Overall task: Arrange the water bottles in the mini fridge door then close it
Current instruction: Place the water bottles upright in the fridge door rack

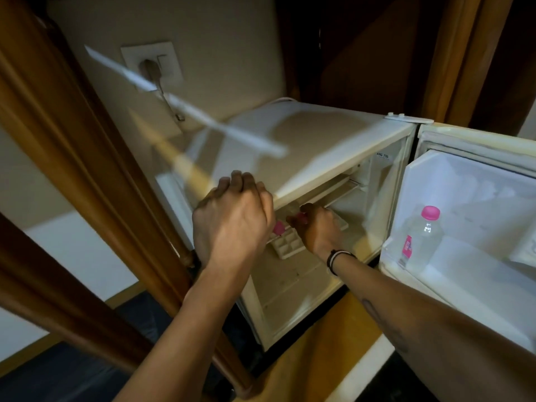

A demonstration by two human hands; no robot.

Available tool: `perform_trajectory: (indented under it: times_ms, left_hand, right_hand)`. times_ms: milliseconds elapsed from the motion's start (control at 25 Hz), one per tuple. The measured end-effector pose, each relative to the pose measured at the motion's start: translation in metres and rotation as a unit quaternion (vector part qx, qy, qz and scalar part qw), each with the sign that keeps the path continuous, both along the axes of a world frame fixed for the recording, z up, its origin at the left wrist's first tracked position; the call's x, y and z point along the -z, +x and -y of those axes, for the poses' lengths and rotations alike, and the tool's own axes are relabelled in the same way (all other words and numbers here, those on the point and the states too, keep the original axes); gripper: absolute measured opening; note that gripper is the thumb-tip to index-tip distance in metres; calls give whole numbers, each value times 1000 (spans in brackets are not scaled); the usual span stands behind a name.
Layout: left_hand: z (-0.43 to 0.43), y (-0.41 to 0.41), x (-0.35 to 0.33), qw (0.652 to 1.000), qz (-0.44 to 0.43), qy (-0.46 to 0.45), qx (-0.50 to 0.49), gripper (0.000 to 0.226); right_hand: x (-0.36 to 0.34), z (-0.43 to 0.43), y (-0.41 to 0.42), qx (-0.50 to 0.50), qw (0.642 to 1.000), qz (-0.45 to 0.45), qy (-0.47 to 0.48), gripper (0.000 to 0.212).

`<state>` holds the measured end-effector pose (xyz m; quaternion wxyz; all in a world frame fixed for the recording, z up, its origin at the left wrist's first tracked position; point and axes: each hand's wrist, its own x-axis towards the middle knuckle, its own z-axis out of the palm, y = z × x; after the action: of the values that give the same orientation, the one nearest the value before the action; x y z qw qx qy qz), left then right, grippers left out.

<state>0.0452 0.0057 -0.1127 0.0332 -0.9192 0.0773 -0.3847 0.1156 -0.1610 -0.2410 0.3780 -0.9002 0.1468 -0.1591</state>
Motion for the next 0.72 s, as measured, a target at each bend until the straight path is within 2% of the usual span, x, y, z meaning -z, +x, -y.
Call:
perform_trajectory:
  times_ms: [160,320,560,640,720]
  left_hand:
    - [-1,-2,-3,1000,-13,7,0,57]
    - [-2,1,-3,999,-18,-9,26,46]
    - [-5,3,-3,999,-2,7,34,25]
    - [-6,1,-5,999,11,27,42,20]
    - [-8,-1,-3,998,20,40,43,21]
  right_hand:
    - [0,0,11,5,1000,14,26,31]
    - [-1,15,0,1,994,-11,109,30]
    - [-28,55,-71,34,980,102,170,11]
    - [-49,76,-98,46,977,128,164,13]
    - [-69,97,-122,52,984,126,115,14]
